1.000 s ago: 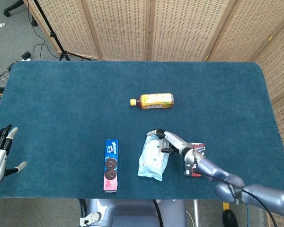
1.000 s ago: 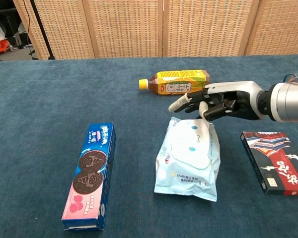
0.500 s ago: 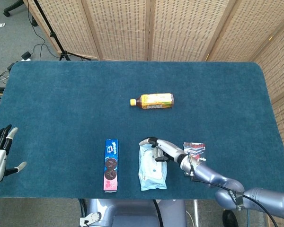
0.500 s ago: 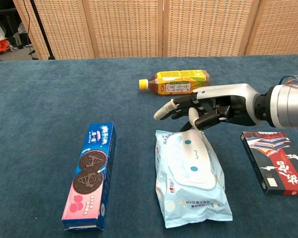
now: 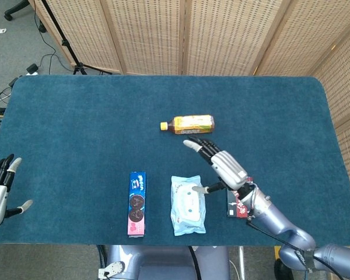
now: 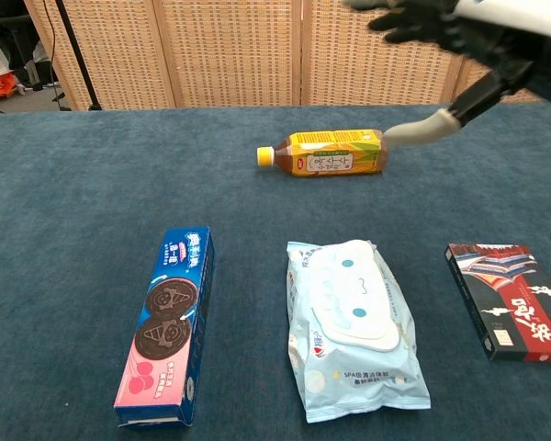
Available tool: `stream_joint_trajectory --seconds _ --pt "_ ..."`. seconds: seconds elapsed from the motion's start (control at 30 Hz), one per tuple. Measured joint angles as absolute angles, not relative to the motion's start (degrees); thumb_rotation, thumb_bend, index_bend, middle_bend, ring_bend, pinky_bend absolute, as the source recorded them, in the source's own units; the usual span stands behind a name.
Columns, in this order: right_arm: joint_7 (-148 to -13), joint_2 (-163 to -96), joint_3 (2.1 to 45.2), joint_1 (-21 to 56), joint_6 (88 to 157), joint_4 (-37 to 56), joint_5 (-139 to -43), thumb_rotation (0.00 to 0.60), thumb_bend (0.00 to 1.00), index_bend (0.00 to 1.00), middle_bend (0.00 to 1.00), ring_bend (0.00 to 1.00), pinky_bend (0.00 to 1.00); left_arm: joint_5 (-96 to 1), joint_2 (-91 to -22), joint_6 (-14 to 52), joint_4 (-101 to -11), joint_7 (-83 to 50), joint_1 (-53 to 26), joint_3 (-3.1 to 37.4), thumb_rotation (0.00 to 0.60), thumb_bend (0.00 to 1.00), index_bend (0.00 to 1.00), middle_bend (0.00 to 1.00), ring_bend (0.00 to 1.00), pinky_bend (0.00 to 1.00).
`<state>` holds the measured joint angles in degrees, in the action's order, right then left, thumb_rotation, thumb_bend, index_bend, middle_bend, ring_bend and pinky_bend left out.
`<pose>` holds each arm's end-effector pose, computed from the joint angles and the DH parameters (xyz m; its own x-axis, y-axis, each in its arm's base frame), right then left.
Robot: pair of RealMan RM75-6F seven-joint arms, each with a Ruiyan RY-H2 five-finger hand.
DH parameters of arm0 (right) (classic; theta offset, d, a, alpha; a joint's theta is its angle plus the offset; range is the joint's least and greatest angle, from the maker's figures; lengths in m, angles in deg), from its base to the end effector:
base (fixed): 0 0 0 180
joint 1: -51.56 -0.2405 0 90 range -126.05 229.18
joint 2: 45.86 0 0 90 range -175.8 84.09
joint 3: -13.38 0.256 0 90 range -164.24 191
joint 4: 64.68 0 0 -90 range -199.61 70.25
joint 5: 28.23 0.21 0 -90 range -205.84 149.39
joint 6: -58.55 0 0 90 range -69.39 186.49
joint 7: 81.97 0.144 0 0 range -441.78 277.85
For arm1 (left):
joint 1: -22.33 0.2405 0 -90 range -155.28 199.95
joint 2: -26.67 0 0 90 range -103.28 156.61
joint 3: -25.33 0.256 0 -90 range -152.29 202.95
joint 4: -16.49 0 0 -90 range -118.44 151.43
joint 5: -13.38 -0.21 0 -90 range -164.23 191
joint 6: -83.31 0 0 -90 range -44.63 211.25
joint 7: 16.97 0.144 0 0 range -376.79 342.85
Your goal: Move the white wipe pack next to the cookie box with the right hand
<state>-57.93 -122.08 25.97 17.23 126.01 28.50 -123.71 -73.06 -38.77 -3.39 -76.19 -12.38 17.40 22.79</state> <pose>-0.1230 -0.3102 0.0727 -0.0489 -0.2744 0.9604 -0.7932 -0.5737 -0.2043 -0.3054 0.1799 0.1536 0.4423 -0.0201 0.8966 0.8965 -0.0184 -0.4427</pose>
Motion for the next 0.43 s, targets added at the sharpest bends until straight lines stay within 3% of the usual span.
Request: stream_joint_trajectory --seconds 0.17,0.43 --pt "-65.59 -121.71 22.90 26.10 140.78 20.24 -128.31 0.600 0.00 0.00 0.00 0.00 0.01 -73.59 -38.79 -3.23 -76.17 -11.83 17.30 23.11 0.600 0.00 0.00 0.00 0.00 0.00" --pt "-73.95 -120.21 17.07 36.99 148.09 15.98 -127.05 0.600 0.00 0.00 0.00 0.00 0.00 -73.67 -38.69 -2.83 -76.36 -11.73 17.21 23.25 0.600 0.00 0.00 0.00 0.00 0.00"
